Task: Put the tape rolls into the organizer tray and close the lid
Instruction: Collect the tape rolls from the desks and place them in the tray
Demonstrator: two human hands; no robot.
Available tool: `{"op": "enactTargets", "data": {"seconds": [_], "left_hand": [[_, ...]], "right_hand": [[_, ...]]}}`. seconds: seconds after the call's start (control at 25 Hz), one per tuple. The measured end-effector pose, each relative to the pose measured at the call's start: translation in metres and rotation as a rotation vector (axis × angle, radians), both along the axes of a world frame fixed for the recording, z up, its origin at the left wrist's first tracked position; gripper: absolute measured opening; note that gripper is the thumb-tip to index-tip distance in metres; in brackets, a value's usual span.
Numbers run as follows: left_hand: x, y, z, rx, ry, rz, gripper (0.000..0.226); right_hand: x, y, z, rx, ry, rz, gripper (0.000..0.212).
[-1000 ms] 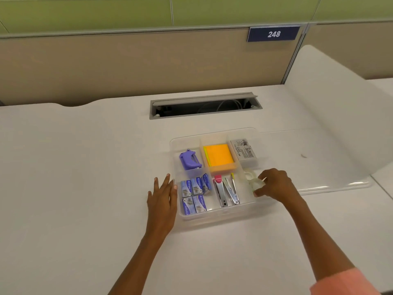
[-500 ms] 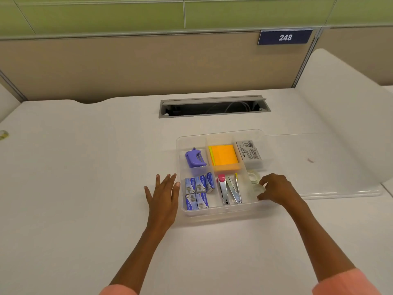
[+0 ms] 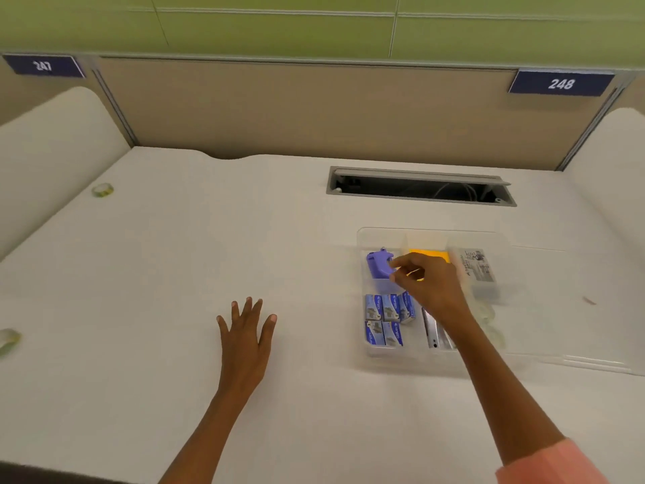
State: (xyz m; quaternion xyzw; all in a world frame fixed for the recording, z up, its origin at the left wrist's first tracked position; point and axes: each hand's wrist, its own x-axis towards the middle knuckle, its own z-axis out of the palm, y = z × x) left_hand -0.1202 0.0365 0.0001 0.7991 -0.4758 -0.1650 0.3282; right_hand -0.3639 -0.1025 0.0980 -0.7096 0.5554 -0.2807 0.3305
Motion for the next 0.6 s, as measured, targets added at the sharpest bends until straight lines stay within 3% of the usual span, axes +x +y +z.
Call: {"op": "enactTargets", "data": {"seconds": [0.28,0.6], "left_hand": [[0.104,0.084,-0.015,0.040,-0.074,0.224,0.054],[0.210,0.131,-0.027,0.104,-0.121,0.414,0.056]], "right_hand": [[0.174,0.044,-0.030,0.159,-0.128,0.353,0.014],[0.364,0.099,-0.065,0.201,-0.081,0.701,0.017]]}}
